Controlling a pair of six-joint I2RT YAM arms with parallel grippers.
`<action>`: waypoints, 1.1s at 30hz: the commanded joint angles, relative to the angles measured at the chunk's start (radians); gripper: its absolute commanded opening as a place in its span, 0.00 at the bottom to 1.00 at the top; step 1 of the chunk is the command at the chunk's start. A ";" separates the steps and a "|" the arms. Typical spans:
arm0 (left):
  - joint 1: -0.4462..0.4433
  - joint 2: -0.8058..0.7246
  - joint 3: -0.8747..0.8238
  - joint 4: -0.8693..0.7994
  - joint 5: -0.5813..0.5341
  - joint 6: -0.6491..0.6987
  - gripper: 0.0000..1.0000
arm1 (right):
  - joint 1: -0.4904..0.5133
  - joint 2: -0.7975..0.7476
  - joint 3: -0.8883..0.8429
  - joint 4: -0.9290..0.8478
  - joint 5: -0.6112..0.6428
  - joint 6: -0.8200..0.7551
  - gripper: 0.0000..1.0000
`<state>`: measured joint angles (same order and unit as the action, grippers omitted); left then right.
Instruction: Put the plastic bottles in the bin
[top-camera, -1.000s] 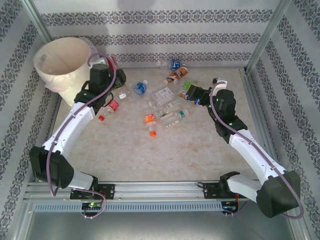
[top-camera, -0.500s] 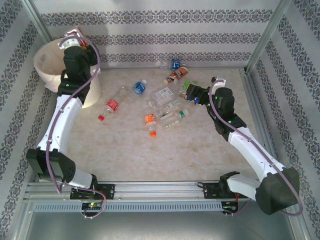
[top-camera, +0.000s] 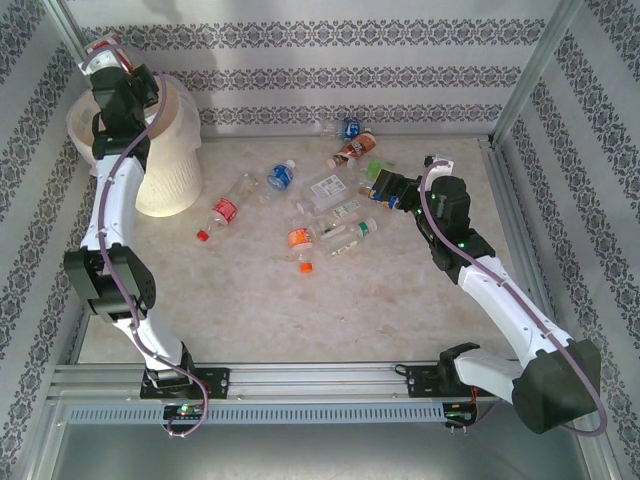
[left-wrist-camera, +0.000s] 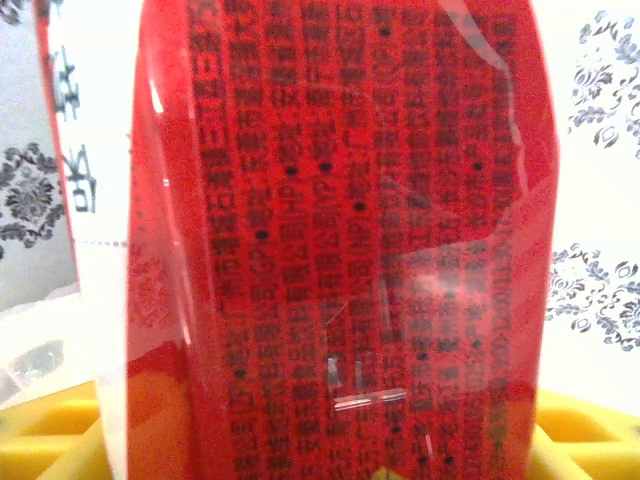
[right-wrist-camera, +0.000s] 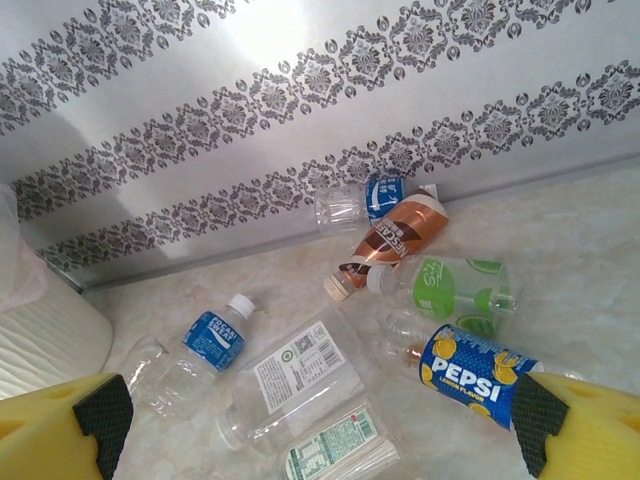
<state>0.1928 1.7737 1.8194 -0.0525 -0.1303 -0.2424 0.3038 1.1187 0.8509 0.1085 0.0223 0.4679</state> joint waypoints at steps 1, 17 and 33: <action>0.025 0.051 0.086 -0.070 0.095 0.016 0.67 | -0.002 -0.010 0.008 -0.012 0.024 0.001 0.98; 0.066 0.234 0.259 -0.229 0.438 -0.049 0.74 | -0.002 0.036 0.062 -0.092 -0.005 -0.012 0.98; 0.065 0.222 0.273 -0.289 0.488 -0.073 0.99 | -0.052 0.095 0.053 -0.116 -0.045 0.058 0.98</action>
<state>0.2508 2.0048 2.0560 -0.3046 0.3557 -0.3119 0.2764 1.2083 0.9054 -0.0082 0.0010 0.4904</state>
